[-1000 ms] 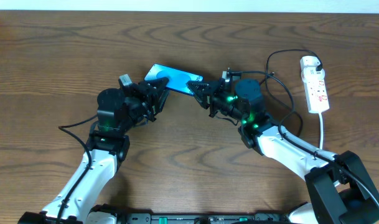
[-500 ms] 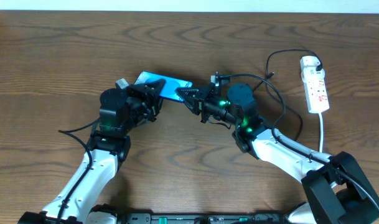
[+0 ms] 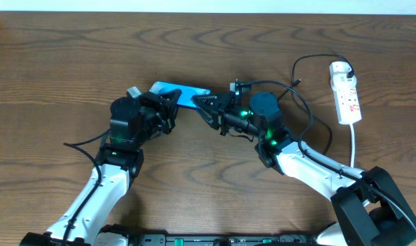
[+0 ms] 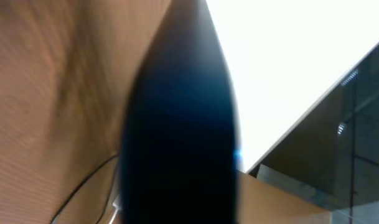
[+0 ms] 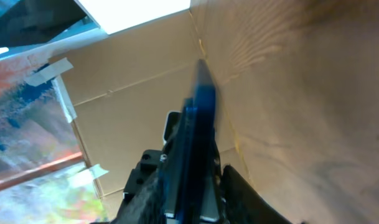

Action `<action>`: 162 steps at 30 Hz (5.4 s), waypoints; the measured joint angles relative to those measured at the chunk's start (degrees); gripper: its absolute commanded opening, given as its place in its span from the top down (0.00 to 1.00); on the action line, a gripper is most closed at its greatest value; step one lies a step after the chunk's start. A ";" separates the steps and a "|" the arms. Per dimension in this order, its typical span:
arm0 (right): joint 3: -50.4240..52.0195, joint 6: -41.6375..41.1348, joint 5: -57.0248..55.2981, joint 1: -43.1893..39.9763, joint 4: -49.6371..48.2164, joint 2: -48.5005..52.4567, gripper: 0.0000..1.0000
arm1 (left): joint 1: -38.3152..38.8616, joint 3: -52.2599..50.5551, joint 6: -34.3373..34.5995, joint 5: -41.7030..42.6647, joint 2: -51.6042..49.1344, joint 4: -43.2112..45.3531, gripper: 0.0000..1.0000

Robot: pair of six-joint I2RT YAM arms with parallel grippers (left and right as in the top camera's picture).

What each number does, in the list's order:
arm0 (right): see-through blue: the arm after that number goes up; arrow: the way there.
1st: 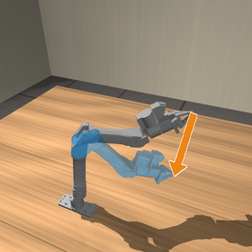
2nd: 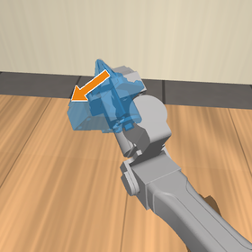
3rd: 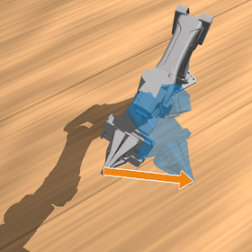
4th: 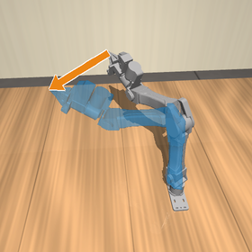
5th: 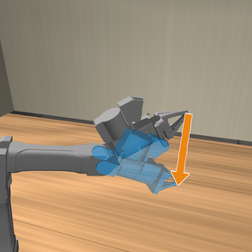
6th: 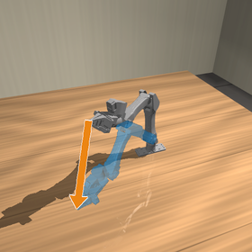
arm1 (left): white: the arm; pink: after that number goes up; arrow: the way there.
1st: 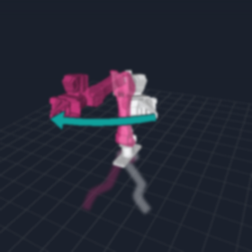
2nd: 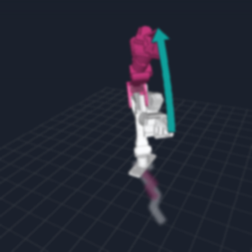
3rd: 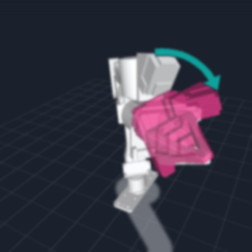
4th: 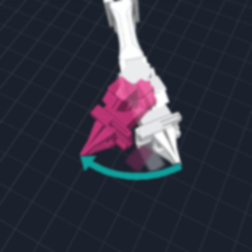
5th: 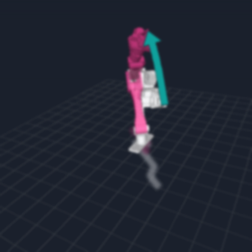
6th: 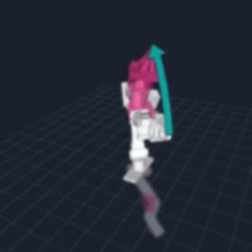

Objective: Plug charger to phone and switch on socket

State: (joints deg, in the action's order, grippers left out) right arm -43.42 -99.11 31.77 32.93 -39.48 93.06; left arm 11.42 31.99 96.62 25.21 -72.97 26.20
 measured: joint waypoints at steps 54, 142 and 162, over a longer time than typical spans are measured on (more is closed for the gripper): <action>0.26 59.06 -4.87 -19.67 54.95 -34.21 0.01 | 2.58 0.79 19.06 -5.73 -2.27 -33.24 0.93; -33.46 60.57 -27.76 -22.18 89.37 4.72 0.01 | 1.86 29.75 -86.40 60.02 -24.06 -33.59 0.93; -33.46 53.92 -34.10 -21.38 81.64 15.65 0.24 | 1.86 29.75 -86.40 60.00 -24.06 -33.66 0.92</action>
State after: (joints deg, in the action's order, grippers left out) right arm -76.88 -45.19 -2.33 11.55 42.15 108.71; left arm 13.28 61.73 10.22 85.21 -97.03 -7.46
